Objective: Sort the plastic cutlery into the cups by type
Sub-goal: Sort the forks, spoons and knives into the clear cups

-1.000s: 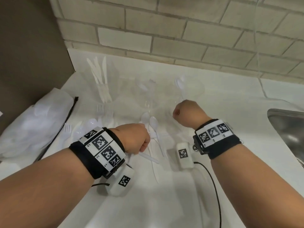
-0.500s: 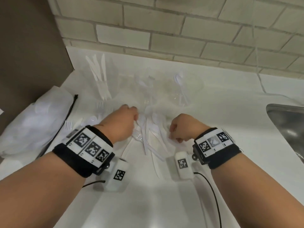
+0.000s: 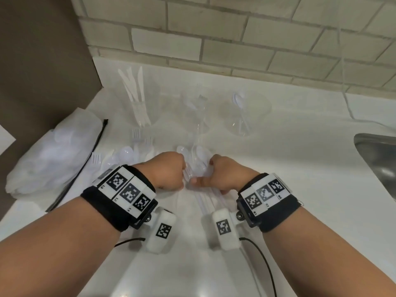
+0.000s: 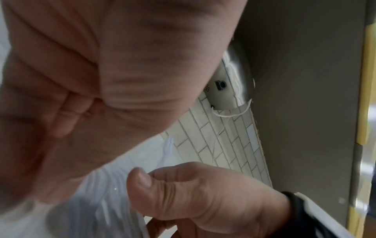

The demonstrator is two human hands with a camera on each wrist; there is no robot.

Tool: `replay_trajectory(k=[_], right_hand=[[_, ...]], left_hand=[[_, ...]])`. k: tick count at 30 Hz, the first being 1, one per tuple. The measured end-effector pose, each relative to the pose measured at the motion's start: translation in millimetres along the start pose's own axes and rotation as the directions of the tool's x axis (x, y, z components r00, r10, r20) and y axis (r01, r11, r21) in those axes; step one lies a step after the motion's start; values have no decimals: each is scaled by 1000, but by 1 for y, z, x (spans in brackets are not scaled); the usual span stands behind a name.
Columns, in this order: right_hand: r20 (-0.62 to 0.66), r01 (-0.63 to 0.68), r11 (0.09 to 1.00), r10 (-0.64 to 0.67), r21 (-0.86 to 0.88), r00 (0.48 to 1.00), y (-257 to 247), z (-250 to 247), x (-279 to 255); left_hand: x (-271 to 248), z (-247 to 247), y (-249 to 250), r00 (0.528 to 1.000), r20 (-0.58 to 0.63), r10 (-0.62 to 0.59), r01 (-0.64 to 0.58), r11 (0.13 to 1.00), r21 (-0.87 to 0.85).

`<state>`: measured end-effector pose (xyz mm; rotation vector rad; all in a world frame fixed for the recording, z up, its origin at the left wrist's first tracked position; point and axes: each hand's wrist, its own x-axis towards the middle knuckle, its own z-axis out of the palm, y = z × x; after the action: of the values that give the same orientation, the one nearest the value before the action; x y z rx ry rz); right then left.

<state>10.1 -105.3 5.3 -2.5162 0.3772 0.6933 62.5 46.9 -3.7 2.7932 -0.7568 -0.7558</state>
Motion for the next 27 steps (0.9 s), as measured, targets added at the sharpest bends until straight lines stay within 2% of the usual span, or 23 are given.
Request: replay_trajectory(k=[4, 6, 9, 11, 14, 16, 20, 24, 27], right_hand=[[-18, -30, 992, 28, -123, 999, -13, 11, 2], [-66, -60, 984, 49, -168, 997, -19, 18, 3], [-123, -82, 971, 55, -224, 991, -23, 23, 3], [-131, -77, 964, 45, -255, 990, -24, 25, 3], [-115, -81, 963, 52, -257, 992, -24, 25, 3], [-86, -81, 960, 60, -269, 994, -24, 23, 3], [-58, -94, 956, 81, -278, 995, -16, 16, 5], [-87, -110, 949, 88, -295, 992, -11, 14, 8], [-114, -105, 945, 72, -311, 991, -9, 16, 10]], left_hand=[[4, -1, -1, 999, 34, -23, 29, 984, -176], [5, -5, 0, 1000, 26, -18, 21, 990, -136], [9, -15, 1, 995, -88, -42, 35, 996, -84], [15, -18, 3, 993, -119, -26, 19, 998, -53], [26, -16, 8, 998, -41, 49, -45, 995, 87], [33, -14, 9, 995, 8, 95, -96, 990, 108], [35, -12, 7, 995, -6, 103, -103, 995, -2], [33, -13, 5, 997, 1, 83, -82, 987, -142], [31, -18, 5, 995, -91, 27, -40, 990, -136]])
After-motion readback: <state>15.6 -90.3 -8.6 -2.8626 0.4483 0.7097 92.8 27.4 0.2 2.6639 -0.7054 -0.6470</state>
